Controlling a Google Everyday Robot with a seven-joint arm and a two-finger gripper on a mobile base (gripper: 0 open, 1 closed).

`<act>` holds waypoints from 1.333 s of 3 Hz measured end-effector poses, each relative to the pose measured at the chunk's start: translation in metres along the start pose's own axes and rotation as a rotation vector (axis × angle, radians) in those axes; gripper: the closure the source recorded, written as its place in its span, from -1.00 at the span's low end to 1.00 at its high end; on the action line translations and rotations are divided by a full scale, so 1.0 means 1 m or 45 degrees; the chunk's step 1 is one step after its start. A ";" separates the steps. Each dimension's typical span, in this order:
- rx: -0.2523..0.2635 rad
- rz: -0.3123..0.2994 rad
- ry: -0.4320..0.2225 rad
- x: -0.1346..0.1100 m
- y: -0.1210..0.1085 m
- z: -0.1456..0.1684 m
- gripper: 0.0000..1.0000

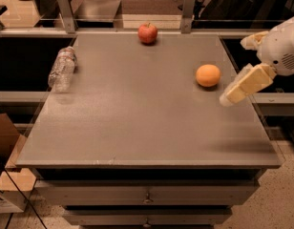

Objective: Move orange near water bottle

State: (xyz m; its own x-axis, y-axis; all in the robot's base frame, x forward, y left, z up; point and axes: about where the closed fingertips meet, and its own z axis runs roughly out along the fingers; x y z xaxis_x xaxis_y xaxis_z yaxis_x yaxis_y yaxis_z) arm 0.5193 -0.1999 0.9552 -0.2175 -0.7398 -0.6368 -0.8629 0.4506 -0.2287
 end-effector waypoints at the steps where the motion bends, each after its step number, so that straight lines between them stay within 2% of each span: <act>1: 0.003 0.059 -0.025 -0.003 -0.025 0.029 -1.00; 2: -0.020 0.103 -0.028 -0.004 -0.042 0.062 -1.00; 4: -0.084 0.164 0.038 0.009 -0.063 0.125 -1.00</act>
Offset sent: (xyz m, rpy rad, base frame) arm 0.1048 0.0242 -0.0592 0.0871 0.0821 -0.0678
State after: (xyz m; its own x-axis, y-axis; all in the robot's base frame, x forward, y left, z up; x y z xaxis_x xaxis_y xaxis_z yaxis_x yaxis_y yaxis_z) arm 0.6290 -0.1721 0.8720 -0.3413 -0.6928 -0.6353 -0.8548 0.5099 -0.0968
